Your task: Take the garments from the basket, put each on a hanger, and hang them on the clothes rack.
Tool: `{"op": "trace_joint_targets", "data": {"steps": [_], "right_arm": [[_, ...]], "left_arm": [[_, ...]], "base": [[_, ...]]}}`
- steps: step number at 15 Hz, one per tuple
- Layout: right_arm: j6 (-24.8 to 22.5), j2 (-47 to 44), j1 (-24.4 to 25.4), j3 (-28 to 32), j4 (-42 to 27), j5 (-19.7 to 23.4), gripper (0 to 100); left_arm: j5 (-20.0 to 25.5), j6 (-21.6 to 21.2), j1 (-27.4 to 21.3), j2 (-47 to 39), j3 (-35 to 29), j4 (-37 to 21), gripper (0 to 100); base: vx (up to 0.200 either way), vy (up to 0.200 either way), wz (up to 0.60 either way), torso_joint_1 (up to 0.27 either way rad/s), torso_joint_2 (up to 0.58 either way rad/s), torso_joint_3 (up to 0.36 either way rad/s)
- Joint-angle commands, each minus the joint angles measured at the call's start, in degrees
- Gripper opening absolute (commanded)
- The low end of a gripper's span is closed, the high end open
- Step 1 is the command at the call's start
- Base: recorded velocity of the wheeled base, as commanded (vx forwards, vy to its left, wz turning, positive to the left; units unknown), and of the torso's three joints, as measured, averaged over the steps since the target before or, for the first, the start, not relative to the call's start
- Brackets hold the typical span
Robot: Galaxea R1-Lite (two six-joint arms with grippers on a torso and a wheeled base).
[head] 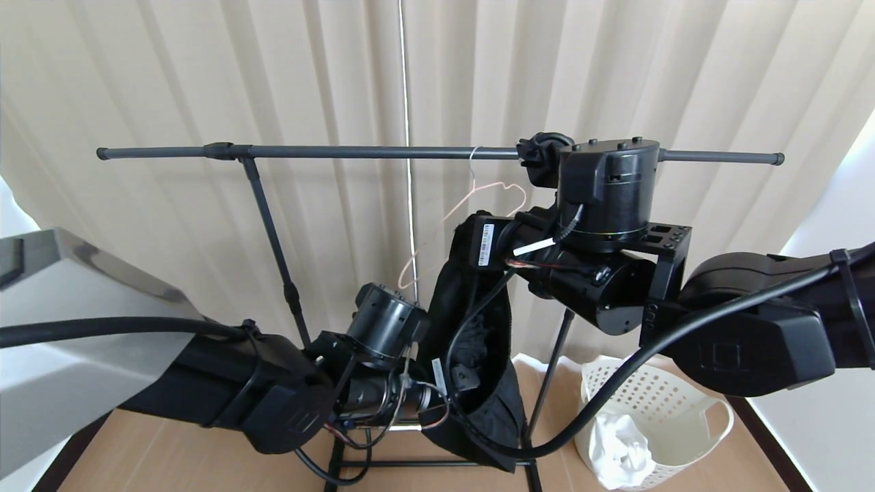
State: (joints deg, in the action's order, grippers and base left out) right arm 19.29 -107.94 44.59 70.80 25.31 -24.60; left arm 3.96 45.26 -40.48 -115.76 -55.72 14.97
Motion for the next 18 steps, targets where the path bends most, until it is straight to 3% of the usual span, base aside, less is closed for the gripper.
{"op": "trace_joint_targets", "data": {"steps": [1,5,9,12,13,15,17,18], "right_arm": [[0.1,1.4,1.0,-0.2,-0.1,0.0,0],[0.1,2.3,1.0,-0.7,-0.1,-0.6,0],[0.1,2.1,-1.8,-0.2,0.0,-2.3,0],[0.0,2.1,-4.1,-0.2,-0.1,-2.9,0],[-0.1,1.9,-4.5,-0.2,-0.1,-3.3,0],[-0.8,1.8,-5.0,-0.2,-0.3,-3.6,0],[-2.2,2.1,-5.1,-0.5,-1.0,-4.9,0],[-6.2,2.3,-6.5,-1.3,-1.2,-7.6,0]], "left_arm": [[-2.0,1.1,0.1,-4.5,-3.3,0.1,100],[-2.5,1.2,0.1,-6.6,-3.9,0.1,100],[-4.9,0.4,-1.9,-6.3,0.3,0.2,100],[-5.9,-2.6,-2.8,-5.9,4.5,1.8,100],[-6.3,-3.8,-3.3,-5.4,5.7,4.1,0],[-9.1,-9.5,-3.3,-2.8,8.5,7.7,0],[-10.0,-11.3,-2.9,-1.0,9.1,9.5,0],[-11.3,-12.5,-2.1,1.6,9.0,9.9,0]], "base": [[0.000,0.000,0.00,0.000,0.00,0.000],[0.000,0.000,0.00,0.000,0.00,0.000],[0.000,0.000,0.00,0.000,0.00,0.000],[0.000,0.000,0.00,0.000,0.00,0.000],[0.000,0.000,0.00,0.000,0.00,0.000],[0.000,0.000,0.00,0.000,0.00,0.000],[0.000,0.000,0.00,0.000,0.00,0.000],[0.000,0.000,0.00,0.000,0.00,0.000]]}}
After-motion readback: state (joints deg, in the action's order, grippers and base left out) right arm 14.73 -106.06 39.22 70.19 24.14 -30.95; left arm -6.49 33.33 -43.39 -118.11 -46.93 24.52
